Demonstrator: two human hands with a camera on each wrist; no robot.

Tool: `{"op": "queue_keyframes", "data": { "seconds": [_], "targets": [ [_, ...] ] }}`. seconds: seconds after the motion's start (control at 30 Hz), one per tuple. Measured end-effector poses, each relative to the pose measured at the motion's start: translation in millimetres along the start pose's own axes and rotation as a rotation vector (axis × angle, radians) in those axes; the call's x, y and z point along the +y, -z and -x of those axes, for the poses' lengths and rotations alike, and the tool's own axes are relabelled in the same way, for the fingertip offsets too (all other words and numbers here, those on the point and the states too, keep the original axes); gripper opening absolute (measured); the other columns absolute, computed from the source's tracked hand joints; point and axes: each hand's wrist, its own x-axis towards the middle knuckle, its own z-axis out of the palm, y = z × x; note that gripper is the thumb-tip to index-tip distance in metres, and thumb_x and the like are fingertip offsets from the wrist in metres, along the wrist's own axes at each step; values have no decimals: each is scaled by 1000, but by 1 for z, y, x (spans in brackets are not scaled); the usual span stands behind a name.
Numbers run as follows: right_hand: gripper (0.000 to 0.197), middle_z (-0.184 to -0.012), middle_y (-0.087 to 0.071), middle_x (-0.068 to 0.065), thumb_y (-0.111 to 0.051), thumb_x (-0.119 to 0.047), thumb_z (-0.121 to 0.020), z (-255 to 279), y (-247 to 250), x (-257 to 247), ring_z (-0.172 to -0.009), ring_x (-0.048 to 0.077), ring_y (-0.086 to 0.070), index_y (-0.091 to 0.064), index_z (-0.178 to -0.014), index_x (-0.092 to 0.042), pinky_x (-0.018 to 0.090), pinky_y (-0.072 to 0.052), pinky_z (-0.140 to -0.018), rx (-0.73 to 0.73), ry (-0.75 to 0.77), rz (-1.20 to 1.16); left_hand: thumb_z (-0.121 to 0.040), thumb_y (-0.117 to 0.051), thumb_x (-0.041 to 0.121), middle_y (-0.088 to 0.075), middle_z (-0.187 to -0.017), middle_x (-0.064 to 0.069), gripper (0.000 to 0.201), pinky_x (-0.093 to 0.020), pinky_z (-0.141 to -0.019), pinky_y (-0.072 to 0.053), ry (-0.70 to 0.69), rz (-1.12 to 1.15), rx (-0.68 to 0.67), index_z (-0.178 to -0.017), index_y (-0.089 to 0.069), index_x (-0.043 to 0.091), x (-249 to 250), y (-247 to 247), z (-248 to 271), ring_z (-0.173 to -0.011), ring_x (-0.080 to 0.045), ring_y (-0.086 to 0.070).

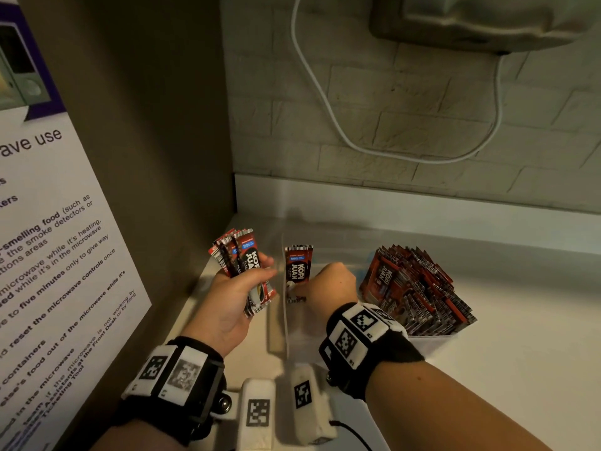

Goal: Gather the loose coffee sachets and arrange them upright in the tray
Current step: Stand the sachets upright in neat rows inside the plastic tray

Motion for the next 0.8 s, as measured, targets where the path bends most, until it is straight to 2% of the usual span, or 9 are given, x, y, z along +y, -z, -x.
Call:
{"op": "queue_keyframes", "data": {
  "seconds": [0.07, 0.13, 0.23, 0.3, 0.4, 0.47, 0.6, 0.7, 0.8],
  "targets": [
    [30, -89, -68, 9, -81, -24, -73, 0, 9, -3, -76, 20, -66, -65, -89, -4, 24, -48, -54, -5, 3, -32, -85, -61, -1, -65, -85, -3, 21, -35, -72, -51, 10, 11, 37, -85, -62, 20, 1, 4, 0, -88, -19, -63],
    [24, -79, -63, 6, -77, -22, -76, 3, 20, -8, -60, 13, -57, -61, -86, -7, 18, -38, -41, 47, 62, -59, -86, -61, 2, -65, -79, -3, 18, -31, -60, -52, 35, 43, 39, -88, -62, 20, 1, 9, 1, -79, -16, -64],
    [28, -75, -52, -1, -76, -24, -75, 19, 34, -17, -60, 11, -46, -52, -83, -13, 22, -37, -50, 177, 235, -294, -87, -59, 2, -61, -71, -3, 17, -19, -38, -39, 53, 41, -37, -86, -62, 18, 3, 10, 5, -59, -11, -62],
    [30, -71, -50, 0, -78, -24, -73, 36, 42, -25, -60, 14, -44, -51, -78, -13, 27, -38, -53, 83, 333, -461, -84, -59, -1, -61, -66, -3, 17, -17, -34, -34, 24, -3, -104, -83, -61, 15, 3, 7, 8, -54, -12, -61],
    [32, -69, -54, 4, -83, -19, -71, 57, 46, -30, -54, 11, -47, -61, -87, -3, 15, -34, -41, -220, 383, -475, -81, -58, -10, -65, -63, -6, 22, -20, -33, -36, -56, -107, -165, -86, -63, 11, 2, 1, 12, -54, -16, -63],
    [29, -64, -55, 3, -81, -9, -72, 63, 43, -29, -44, 5, -48, -62, -91, 3, 12, -32, -36, -286, 377, -469, -76, -61, -13, -67, -68, -10, 27, -23, -35, -40, -86, -164, -211, -90, -65, 9, 3, -3, 15, -59, -19, -65],
    [13, -56, -56, 4, -72, -1, -80, 57, 41, -22, -34, 5, -48, -60, -76, -5, 16, -35, -34, -181, 321, -611, -61, -72, 9, -69, -71, -8, 30, -24, -37, -45, -78, -147, -201, -90, -66, 10, 4, -5, 17, -58, -18, -66],
    [8, -69, -65, 11, -63, 1, -88, 45, 46, -17, -41, 12, -56, -61, -84, -6, 24, -49, -41, -97, 226, -702, -77, -70, 16, -66, -68, 0, 10, -26, -42, -49, -60, -105, -101, -86, -66, 18, 4, -3, 12, -59, -14, -64],
    [20, -80, -68, 14, -58, 7, -87, 29, 43, -8, -56, 20, -64, -60, -80, -11, 38, -60, -61, -7, 164, -574, -88, -66, 19, -62, -69, 3, 4, -37, -56, -58, -21, -73, -1, -92, -66, 19, 5, 2, 6, -63, -14, -61]
  ]
}}
